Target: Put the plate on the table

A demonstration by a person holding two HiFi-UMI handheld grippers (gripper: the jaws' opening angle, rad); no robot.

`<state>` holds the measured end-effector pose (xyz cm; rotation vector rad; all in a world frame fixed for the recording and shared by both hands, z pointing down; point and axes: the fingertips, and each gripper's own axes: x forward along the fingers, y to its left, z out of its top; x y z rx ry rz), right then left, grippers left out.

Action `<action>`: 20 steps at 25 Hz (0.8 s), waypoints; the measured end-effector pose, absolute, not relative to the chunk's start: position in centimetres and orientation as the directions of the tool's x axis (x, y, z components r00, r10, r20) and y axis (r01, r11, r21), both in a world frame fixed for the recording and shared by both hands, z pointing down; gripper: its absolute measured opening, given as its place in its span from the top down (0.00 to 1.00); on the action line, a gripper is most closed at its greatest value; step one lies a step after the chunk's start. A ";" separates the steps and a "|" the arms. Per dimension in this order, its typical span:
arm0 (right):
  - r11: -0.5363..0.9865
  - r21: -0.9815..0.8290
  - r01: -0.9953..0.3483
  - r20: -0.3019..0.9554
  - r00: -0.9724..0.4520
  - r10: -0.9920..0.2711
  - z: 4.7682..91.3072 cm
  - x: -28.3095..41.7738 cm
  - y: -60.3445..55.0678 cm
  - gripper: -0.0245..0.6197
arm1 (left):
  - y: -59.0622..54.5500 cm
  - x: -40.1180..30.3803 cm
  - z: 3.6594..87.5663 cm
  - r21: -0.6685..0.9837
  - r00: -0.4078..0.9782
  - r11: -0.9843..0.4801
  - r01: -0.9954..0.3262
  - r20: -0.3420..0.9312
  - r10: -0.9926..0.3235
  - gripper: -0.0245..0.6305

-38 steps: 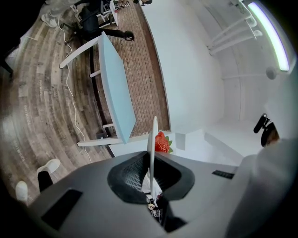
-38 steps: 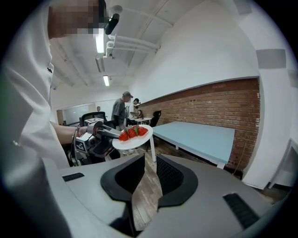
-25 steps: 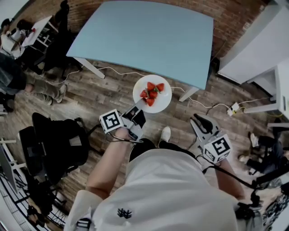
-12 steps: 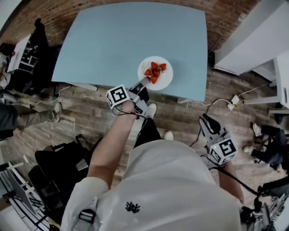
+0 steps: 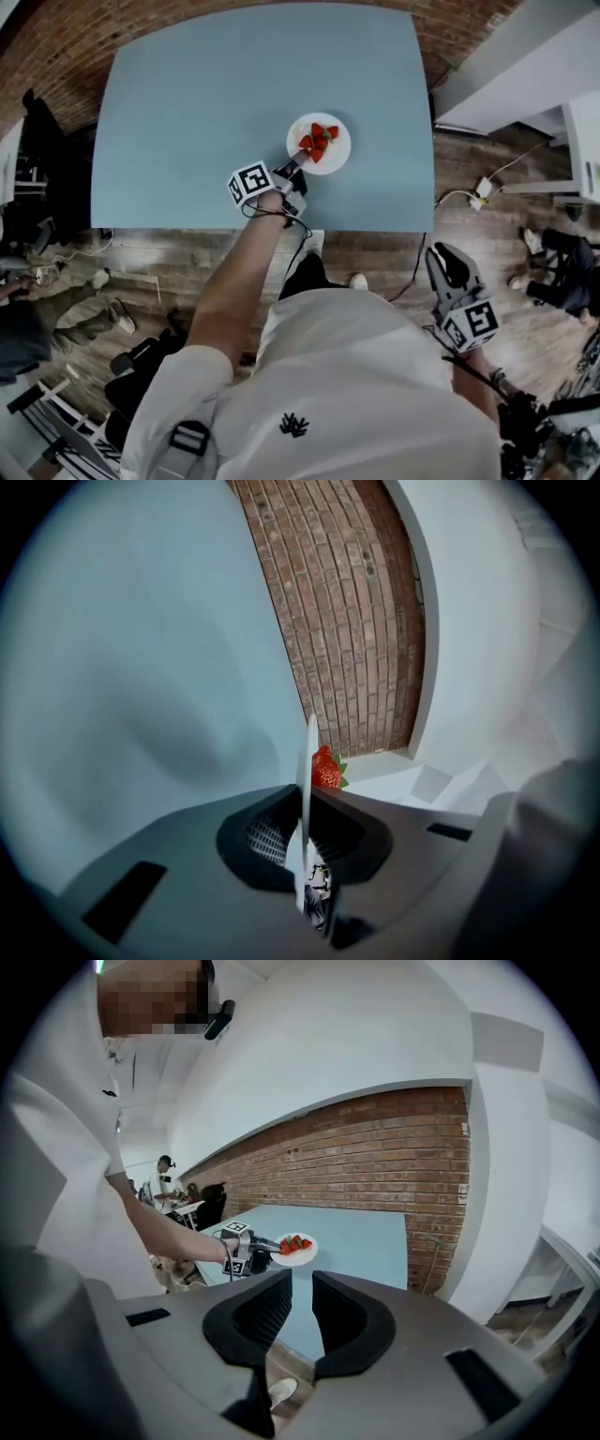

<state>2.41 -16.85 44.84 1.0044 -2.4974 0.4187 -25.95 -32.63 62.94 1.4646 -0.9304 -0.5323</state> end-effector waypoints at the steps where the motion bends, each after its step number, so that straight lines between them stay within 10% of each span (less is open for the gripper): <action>1: 0.684 -0.118 -0.720 0.487 -0.642 -0.592 44.9 2.4 -17.3 0.86 | -33.5 -26.1 63.6 0.969 0.574 0.093 -0.228 0.211 -0.792 0.94; 20: 0.584 -0.113 -0.804 0.514 -0.551 -0.658 45.3 0.9 -18.3 0.86 | -36.5 -26.2 68.5 0.942 0.673 0.197 -0.273 0.333 -0.660 0.94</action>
